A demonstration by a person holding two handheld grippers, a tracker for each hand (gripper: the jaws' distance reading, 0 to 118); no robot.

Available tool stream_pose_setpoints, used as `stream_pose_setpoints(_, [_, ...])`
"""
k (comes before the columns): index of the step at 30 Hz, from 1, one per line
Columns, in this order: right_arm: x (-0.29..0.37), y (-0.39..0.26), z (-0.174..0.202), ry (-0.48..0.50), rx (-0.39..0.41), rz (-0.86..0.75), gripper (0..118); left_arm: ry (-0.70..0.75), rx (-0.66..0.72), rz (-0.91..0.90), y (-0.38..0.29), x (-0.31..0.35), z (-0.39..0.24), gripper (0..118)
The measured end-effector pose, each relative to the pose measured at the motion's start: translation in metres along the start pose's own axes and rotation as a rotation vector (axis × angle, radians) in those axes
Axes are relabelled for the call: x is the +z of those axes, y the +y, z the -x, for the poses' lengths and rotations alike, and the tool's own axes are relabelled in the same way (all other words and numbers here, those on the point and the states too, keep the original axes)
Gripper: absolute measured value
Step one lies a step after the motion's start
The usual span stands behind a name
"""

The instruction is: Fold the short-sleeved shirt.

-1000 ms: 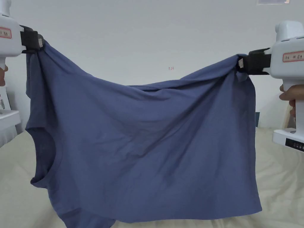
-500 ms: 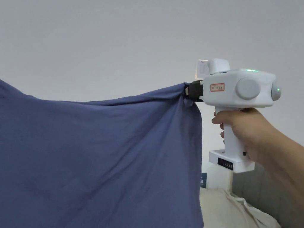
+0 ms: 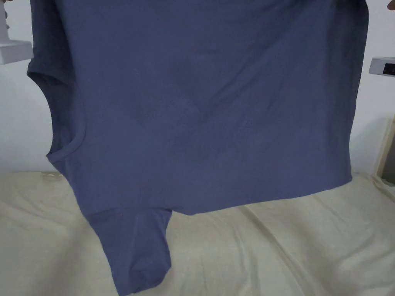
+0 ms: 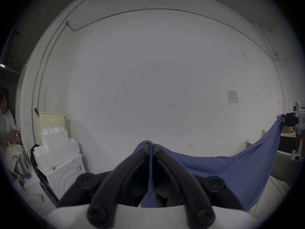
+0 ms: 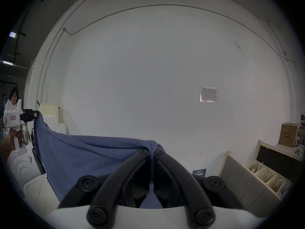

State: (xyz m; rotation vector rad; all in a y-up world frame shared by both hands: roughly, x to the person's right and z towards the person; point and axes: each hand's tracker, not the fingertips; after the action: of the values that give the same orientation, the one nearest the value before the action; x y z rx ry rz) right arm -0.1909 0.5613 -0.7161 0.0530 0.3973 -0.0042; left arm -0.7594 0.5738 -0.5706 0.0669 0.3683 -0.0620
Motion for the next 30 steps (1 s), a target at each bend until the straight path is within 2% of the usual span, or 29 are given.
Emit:
stream_pose_setpoints(4, [-0.046, -0.027, -0.008, -0.015, -0.018, -0.001, 2, -0.018, 0.021, -0.021, -0.017, -0.041, -0.008, 3])
stream_pose_setpoints(10, [-0.095, -0.093, -0.015, -0.002, -0.066, 0.026, 2, -0.028, 0.018, -0.037, -0.075, -0.069, -0.023, 3])
stream_pose_setpoints(14, [-0.111, -0.142, -0.017, -0.001, -0.062, 0.062, 2, -0.043, 0.015, -0.014, -0.12, -0.076, -0.028, 3])
stream_pose_setpoints(20, [-0.104, -0.208, -0.02, 0.039, -0.073, 0.131, 2, -0.065, 0.022, 0.039, -0.189, -0.056, -0.028, 3])
stream_pose_setpoints(26, [-0.061, -0.261, -0.018, 0.052, -0.075, 0.167, 2, -0.098, 0.058, 0.075, -0.24, -0.002, -0.028, 3])
stream_pose_setpoints(30, [-0.018, -0.297, -0.018, 0.07, -0.13, 0.201, 2, -0.117, 0.09, 0.088, -0.275, 0.042, -0.021, 3])
